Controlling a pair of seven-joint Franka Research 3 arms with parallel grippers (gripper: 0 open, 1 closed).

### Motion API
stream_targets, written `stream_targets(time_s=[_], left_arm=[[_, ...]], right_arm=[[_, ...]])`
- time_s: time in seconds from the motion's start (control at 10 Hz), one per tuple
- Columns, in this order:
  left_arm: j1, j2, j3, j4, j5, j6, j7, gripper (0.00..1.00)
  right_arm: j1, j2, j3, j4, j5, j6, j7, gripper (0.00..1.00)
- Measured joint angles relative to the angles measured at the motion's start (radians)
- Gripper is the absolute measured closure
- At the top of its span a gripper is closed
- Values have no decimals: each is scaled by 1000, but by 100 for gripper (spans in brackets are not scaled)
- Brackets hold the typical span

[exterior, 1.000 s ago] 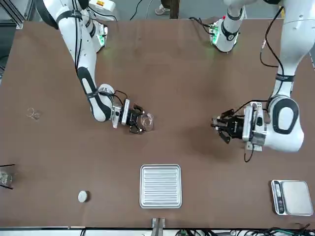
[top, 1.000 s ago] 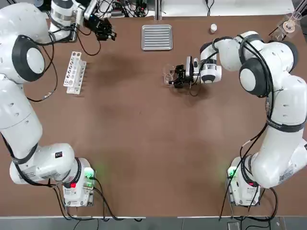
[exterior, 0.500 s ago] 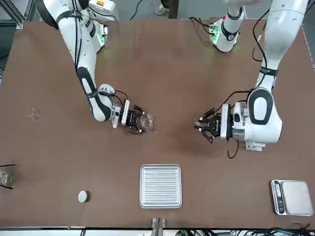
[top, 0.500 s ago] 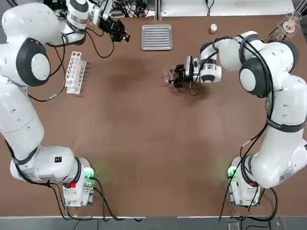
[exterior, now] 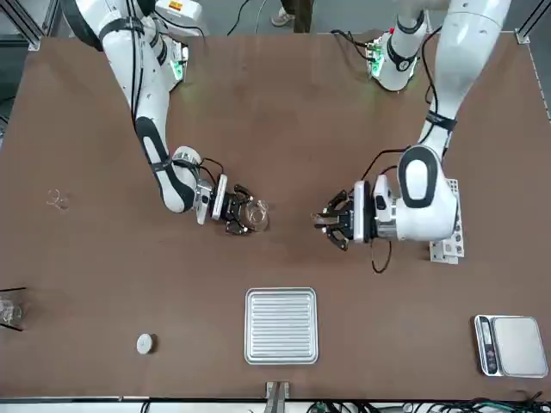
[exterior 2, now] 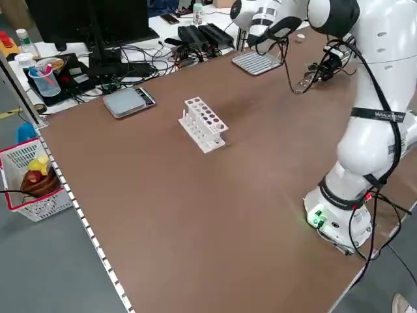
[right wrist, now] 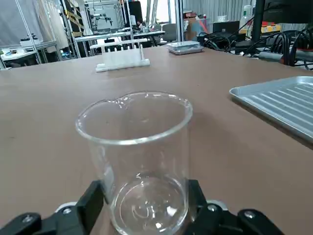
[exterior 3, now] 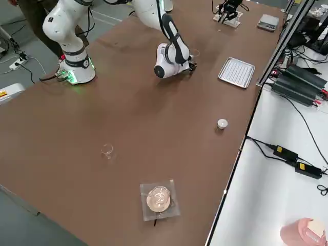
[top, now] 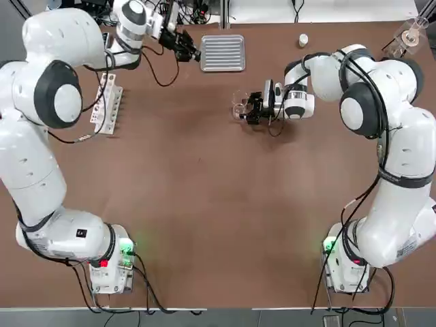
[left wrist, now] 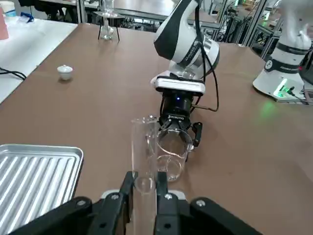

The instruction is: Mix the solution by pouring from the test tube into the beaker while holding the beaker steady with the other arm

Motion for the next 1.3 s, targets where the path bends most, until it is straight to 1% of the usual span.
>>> stream_targets(time_s=[0.2, 0.3, 0.5, 0.7, 0.8, 1.0, 1.2, 1.3], left_arm=[[-58, 5, 7, 0, 8, 68, -15, 78], [-81, 9, 8, 0, 31, 95, -41, 78], [-117, 19, 10, 5, 111, 117, -123, 78], [-148, 35, 12, 41, 204, 124, -215, 78], [-177, 45, 18, 62, 253, 137, -275, 78], [-260, 57, 48, 83, 347, 161, -401, 78], [-316, 70, 79, 91, 378, 171, -452, 78], [-358, 75, 126, 95, 379, 171, -456, 78]], right_arm=[[0, 0, 0, -3, 4, 4, 1, 25], [0, 0, 0, -5, 9, 5, 1, 25], [0, -1, 0, -10, 18, 5, 1, 26], [0, -2, -1, -13, 18, 7, 1, 28], [-1, -3, -3, -13, 18, 8, 1, 30], [-1, -1, -3, -13, 19, 29, 1, 41], [0, 0, -2, -13, 21, 33, 1, 41], [0, 0, -2, -13, 22, 33, 1, 41]])
